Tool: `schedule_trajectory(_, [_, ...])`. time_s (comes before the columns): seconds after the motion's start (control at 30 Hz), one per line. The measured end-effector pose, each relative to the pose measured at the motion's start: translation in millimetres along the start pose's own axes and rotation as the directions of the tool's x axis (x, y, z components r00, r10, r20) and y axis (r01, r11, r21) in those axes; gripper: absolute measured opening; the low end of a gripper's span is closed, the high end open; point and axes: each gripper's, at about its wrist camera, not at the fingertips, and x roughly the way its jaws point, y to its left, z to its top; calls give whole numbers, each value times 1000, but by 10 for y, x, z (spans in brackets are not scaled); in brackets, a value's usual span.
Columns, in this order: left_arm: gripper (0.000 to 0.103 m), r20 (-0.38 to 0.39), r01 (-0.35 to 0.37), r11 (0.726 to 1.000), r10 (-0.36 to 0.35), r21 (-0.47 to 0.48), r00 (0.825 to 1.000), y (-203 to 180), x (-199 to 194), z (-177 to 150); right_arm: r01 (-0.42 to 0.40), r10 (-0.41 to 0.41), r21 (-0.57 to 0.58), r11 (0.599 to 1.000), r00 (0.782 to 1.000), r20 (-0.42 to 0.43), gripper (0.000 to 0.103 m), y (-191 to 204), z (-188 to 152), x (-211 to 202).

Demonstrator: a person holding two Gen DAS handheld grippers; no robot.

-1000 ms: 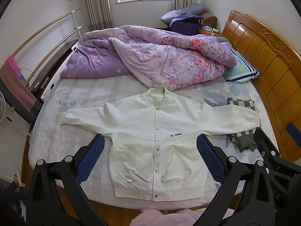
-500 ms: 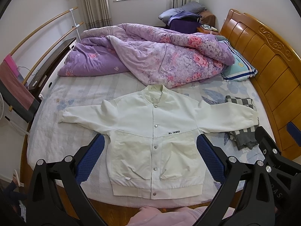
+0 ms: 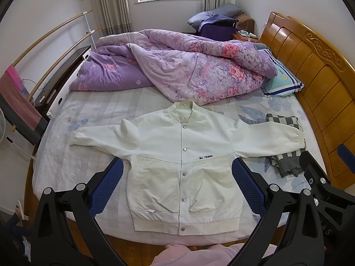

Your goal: Fold large clothes

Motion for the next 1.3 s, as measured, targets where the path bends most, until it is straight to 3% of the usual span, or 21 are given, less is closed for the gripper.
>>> schedule_trajectory(0.7, [98,1,3,1000,-3,-2,1000,-18,-15,-26,-4,4,5,1000,1000,2,96,-30,-15,11])
schedule_trajectory(1.3, [98,-9,-6,1000,6,-6,1000,-63,-45,-60,-65,65,10,998,998,-7,96,-92,-44,9])
